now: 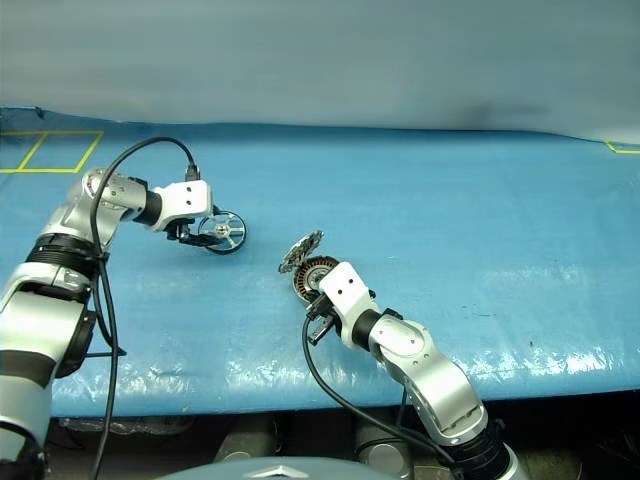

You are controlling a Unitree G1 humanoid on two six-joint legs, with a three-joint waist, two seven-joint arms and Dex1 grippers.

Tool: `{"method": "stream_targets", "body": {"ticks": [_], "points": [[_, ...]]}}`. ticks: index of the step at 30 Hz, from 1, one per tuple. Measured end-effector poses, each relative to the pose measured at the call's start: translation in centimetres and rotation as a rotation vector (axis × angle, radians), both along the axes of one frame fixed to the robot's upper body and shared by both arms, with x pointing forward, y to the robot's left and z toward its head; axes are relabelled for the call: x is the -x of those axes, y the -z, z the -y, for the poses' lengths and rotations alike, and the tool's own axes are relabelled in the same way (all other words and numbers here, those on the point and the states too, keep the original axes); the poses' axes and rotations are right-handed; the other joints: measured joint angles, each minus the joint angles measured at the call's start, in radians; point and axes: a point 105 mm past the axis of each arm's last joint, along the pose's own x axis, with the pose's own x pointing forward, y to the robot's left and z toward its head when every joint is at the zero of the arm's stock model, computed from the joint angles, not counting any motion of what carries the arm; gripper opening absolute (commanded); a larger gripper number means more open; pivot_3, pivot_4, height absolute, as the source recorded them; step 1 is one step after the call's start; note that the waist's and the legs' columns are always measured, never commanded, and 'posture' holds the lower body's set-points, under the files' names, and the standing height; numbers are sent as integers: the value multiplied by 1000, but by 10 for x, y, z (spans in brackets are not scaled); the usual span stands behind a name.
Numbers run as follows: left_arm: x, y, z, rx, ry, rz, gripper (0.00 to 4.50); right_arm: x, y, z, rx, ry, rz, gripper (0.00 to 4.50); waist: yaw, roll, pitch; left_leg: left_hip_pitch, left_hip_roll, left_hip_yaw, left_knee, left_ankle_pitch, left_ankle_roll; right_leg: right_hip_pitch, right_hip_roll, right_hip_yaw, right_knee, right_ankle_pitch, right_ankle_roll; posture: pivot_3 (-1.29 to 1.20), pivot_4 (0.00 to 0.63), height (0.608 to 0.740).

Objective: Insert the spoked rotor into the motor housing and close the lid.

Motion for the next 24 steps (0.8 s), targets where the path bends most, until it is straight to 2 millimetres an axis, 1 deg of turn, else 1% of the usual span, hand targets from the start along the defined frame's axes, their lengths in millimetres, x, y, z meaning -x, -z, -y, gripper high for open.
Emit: {"method": "stream_targets", "body": {"ticks": [7,24], "points": [[-1,4,4,6,0,12,3290,0,0,1,6,3,4,0,0,0,0,0,0,0,1,0,0,0,0,0,1,0,0,0,150,740],[-6,17,-2,-44,-41,47,3290,1,2,1,5,8,-3,0,0,0,0,0,0,0,6,0,0,1,0,0,3,1,1,0,150,740]]}}
